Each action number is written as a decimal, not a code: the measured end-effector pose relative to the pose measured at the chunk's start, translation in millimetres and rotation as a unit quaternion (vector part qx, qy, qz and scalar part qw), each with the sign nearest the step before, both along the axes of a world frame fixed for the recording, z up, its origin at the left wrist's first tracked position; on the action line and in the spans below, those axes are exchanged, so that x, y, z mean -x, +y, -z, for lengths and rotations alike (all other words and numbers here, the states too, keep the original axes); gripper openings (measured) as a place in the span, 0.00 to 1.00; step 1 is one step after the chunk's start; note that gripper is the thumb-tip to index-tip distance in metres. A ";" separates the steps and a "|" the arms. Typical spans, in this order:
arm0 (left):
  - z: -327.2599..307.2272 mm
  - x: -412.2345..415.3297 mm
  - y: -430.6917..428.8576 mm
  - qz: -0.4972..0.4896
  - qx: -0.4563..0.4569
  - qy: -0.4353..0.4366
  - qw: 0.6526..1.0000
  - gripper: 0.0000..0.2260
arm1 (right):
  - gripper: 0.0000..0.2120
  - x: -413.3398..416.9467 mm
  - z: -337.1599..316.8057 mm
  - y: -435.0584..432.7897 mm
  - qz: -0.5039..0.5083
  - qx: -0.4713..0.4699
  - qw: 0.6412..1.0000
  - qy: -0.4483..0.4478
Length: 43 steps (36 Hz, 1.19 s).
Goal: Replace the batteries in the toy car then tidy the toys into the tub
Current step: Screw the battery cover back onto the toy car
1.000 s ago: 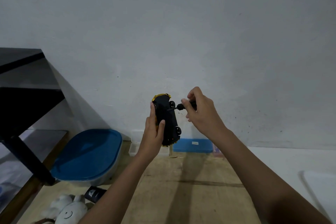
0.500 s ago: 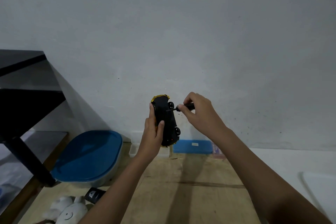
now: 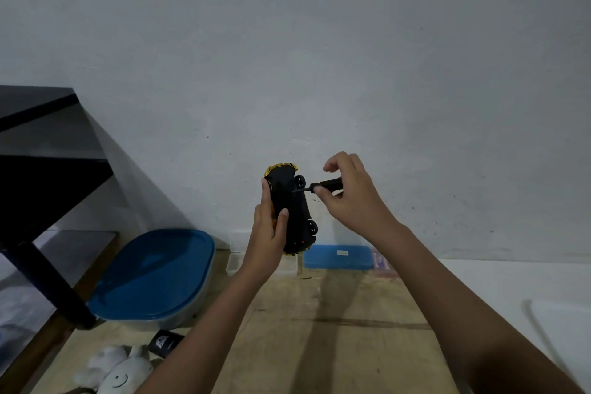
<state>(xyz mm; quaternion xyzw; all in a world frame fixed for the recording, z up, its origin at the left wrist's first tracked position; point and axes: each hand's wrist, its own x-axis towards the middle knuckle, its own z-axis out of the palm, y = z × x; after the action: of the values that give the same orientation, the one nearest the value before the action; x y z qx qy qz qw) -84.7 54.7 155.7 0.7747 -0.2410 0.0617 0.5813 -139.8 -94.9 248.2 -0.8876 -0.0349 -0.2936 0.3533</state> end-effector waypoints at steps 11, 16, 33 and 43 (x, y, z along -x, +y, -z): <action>-0.3 1.3 0.6 0.009 0.001 0.009 1.000 0.28 | 0.11 3.6 -2.2 -0.2 -0.010 -0.010 1.000 0.027; 0.6 0.7 -0.7 0.015 0.004 0.002 1.000 0.28 | 0.08 1.5 -1.0 0.5 -0.008 -0.024 1.000 0.011; -1.7 1.0 2.1 0.008 -0.005 -0.005 1.000 0.28 | 0.09 0.4 -1.0 -0.4 -0.006 -0.021 1.000 0.015; -2.0 4.4 2.9 0.010 0.002 0.004 1.000 0.27 | 0.10 6.3 -2.0 0.1 -0.010 0.006 1.000 0.023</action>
<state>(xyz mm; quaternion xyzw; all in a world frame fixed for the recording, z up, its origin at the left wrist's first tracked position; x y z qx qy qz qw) -89.1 57.6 157.7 0.7713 -0.2464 0.0527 0.5845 -146.1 -94.9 250.2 -0.8959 -0.0374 -0.2696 0.3510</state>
